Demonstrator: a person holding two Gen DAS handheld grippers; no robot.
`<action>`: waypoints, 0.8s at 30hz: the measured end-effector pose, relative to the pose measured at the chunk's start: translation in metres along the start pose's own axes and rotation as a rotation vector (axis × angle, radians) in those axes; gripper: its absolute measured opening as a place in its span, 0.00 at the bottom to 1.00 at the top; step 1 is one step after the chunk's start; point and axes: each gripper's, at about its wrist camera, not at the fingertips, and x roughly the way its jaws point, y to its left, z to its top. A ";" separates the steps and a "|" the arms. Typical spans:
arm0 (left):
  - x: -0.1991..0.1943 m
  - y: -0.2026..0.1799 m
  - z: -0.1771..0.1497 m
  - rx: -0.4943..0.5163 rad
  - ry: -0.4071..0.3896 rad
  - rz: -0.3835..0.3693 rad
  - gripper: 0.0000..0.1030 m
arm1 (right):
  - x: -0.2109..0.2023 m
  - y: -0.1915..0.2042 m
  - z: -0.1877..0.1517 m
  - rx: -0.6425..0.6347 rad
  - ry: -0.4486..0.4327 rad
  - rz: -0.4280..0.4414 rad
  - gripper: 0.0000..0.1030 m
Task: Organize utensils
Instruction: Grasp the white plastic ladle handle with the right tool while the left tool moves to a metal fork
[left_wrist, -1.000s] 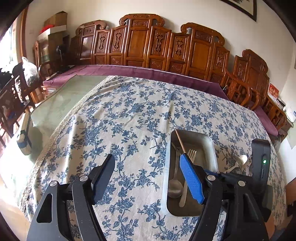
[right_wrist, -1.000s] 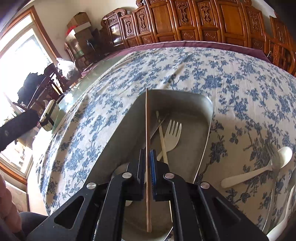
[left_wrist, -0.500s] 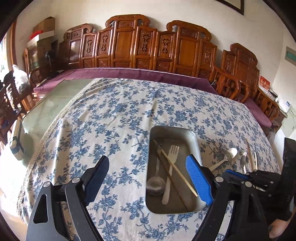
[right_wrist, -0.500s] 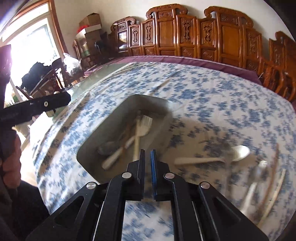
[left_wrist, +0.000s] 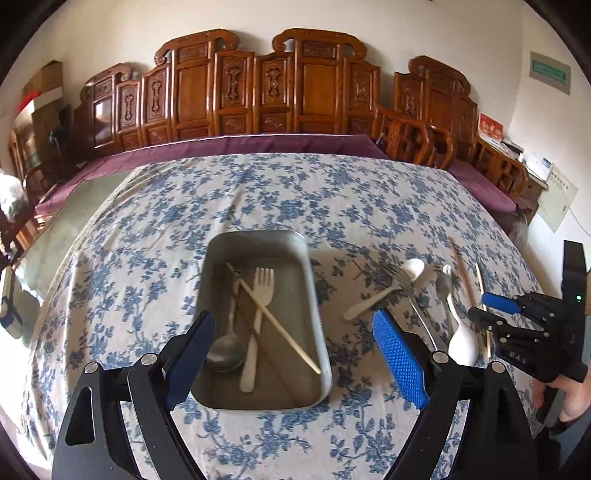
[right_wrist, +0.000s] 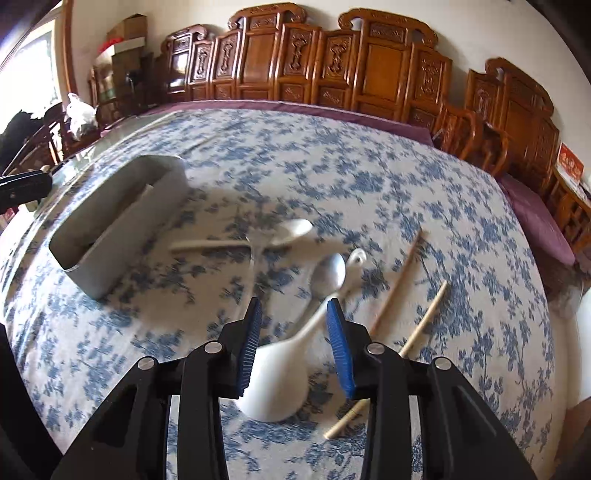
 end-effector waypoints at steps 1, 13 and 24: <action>0.001 -0.004 -0.001 0.003 0.003 -0.001 0.81 | 0.003 -0.003 -0.002 0.007 0.005 0.002 0.38; 0.015 -0.027 -0.015 0.028 0.034 -0.009 0.81 | 0.037 -0.017 -0.011 0.132 0.106 0.094 0.38; 0.019 -0.044 -0.024 0.067 0.052 -0.017 0.81 | 0.045 -0.023 -0.015 0.166 0.149 0.070 0.15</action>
